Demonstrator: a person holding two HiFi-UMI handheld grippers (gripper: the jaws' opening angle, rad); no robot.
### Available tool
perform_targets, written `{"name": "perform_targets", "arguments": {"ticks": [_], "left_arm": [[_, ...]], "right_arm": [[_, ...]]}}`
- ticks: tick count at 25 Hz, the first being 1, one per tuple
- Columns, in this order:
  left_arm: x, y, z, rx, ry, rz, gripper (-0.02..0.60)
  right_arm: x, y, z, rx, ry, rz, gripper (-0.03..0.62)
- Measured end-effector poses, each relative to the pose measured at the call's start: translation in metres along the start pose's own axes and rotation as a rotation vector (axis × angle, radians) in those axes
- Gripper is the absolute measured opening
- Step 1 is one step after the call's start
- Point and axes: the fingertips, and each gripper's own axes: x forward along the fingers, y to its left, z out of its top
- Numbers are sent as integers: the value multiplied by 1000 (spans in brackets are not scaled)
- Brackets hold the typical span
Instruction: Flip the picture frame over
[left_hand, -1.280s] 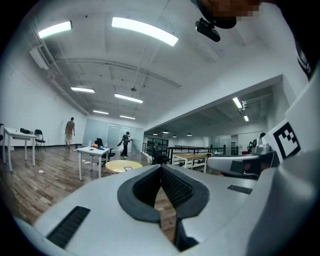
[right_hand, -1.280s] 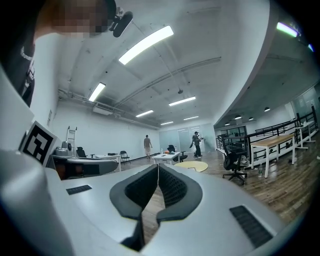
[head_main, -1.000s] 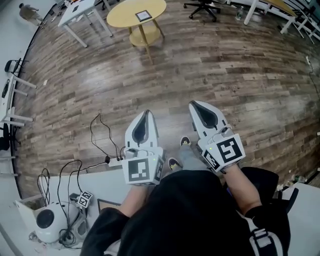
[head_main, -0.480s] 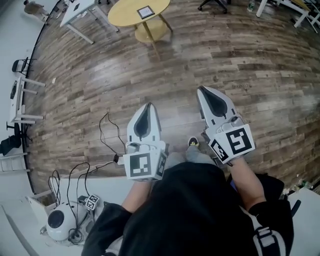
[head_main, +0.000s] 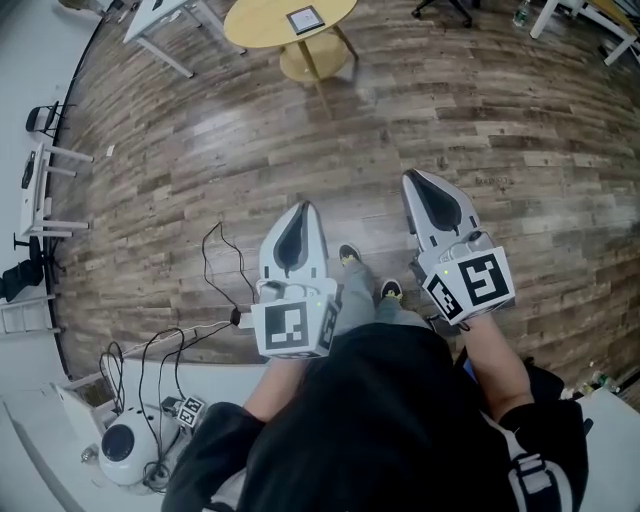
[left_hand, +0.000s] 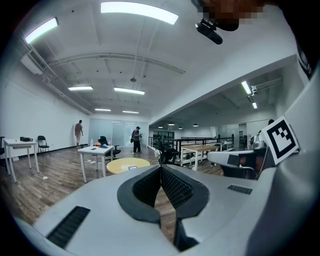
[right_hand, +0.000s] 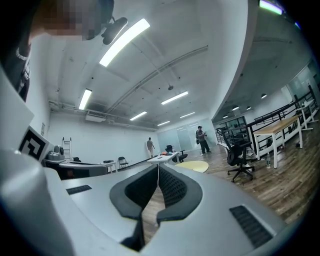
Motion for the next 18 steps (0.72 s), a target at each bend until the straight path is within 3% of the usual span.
{"name": "perform_targets", "arguments": {"ticks": [6,14,18], "left_arm": [[46,42,11,-3,-45,-48,21],[87,121,22,-47,-46,-16,21],[103,153,24,-72,-85,-19,21]], "right_arm": [[65,1,6,-39,7,4,20],[154,18,13,-87,18,17,20],[186,35,7,-108,41,36,20]]}}
